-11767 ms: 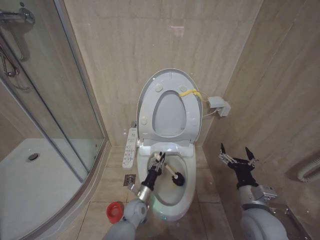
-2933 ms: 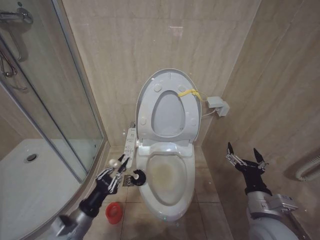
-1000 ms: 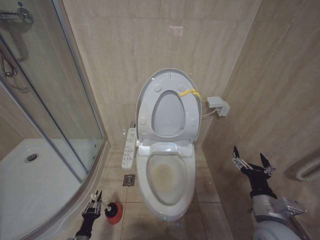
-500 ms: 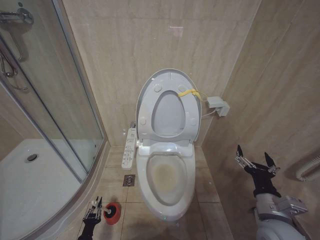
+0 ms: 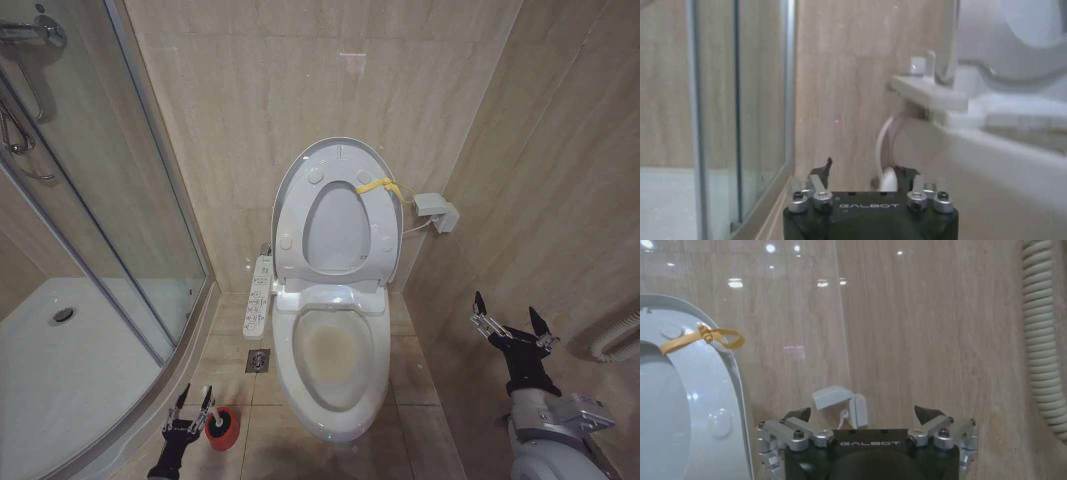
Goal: Open the toilet lid, clean the toilet bowl with a toilet brush, close the toilet lid, and flush.
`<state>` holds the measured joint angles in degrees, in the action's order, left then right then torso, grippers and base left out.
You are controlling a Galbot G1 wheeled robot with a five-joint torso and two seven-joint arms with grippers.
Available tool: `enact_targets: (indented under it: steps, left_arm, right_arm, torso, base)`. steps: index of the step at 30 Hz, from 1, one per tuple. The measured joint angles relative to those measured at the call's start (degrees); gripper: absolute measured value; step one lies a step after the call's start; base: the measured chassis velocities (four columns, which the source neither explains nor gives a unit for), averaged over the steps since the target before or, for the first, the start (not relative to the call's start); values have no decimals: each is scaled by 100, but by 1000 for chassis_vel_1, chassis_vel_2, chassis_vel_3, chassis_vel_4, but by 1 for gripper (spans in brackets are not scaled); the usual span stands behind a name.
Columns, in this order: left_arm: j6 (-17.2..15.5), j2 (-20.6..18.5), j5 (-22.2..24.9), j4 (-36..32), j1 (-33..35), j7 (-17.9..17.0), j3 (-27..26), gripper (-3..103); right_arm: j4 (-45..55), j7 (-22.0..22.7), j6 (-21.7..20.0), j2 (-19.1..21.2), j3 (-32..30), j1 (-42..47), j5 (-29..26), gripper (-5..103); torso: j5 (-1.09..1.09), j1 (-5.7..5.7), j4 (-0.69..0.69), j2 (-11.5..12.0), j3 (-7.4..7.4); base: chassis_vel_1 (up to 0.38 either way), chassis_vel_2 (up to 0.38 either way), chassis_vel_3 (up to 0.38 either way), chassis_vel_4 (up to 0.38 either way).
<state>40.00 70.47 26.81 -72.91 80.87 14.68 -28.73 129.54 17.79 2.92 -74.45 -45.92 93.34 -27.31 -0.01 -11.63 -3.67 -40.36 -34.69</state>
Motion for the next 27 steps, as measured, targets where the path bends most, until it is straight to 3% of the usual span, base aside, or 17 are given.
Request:
enact_targets:
  steps: [2,3,5,6,7,8,9,10,11,14,22,27]
  left_arm:
    - [-366,3,17,-1070,607,-318,-206,70]
    - [-366,3,17,-1070,607,-318,-206,70]
    - [-743,68,-9,-2298,1354,-700,-495,70]
    - [-822,112,-10,-2833,1606,-824,-620,70]
    - [-822,112,-10,-2833,1606,-824,-620,70]
    - [-939,164,-24,-3406,1884,-952,-791,70]
    - [-1090,202,-70,-3853,2123,-1072,-902,99]
    - [-1349,231,-130,-4375,2403,-1219,-1025,99]
    - [-1349,231,-130,-4375,2403,-1219,-1025,99]
    - [-2023,305,-405,-5688,3125,-1559,-1325,99]
    - [-2693,407,-719,-7060,3751,-1867,-1535,100]
    - [-2892,486,-858,-7153,3946,-1899,-1520,100]
  right_arm:
    - [-13,-15,11,-6,7,-12,-3,100]
    - [-13,-15,11,-6,7,-12,-3,100]
    - [-25,-25,16,-12,25,-30,-10,100]
    - [-25,-30,17,-18,38,-50,-12,100]
    - [-25,-30,17,-18,38,-50,-12,100]
    - [-25,-31,17,-22,53,-64,-15,100]
    - [-25,-31,17,-22,63,-80,-16,100]
    - [-24,-31,13,-22,72,-100,-19,100]
    - [-24,-31,13,-22,72,-100,-19,100]
    - [-20,-28,1,-5,77,-154,-47,100]
    - [-76,-48,26,-11,25,-178,-143,100]
    - [-138,-86,62,-3,-6,-179,-169,100]
  torso:
    - [-1,0,-2,0,1]
    - [-1,0,-2,0,1]
    - [0,0,6,0,0]
    - [0,1,2,0,1]
    - [0,1,2,0,1]
    - [2,2,-1,-1,2]
    - [3,1,0,-1,1]
    - [2,1,-1,-1,1]
    - [2,1,-1,-1,1]
    - [1,1,2,0,1]
    - [3,1,-2,-1,1]
    - [1,0,0,0,0]
  base:
    - [0,0,0,0]
    - [0,0,0,0]
    - [0,0,0,0]
    - [0,0,0,0]
    - [0,0,0,0]
    - [0,0,0,0]
    - [0,0,0,0]
    - [0,0,0,0]
    - [0,0,0,0]
    - [0,0,0,0]
    - [0,0,0,0]
    - [0,0,0,0]
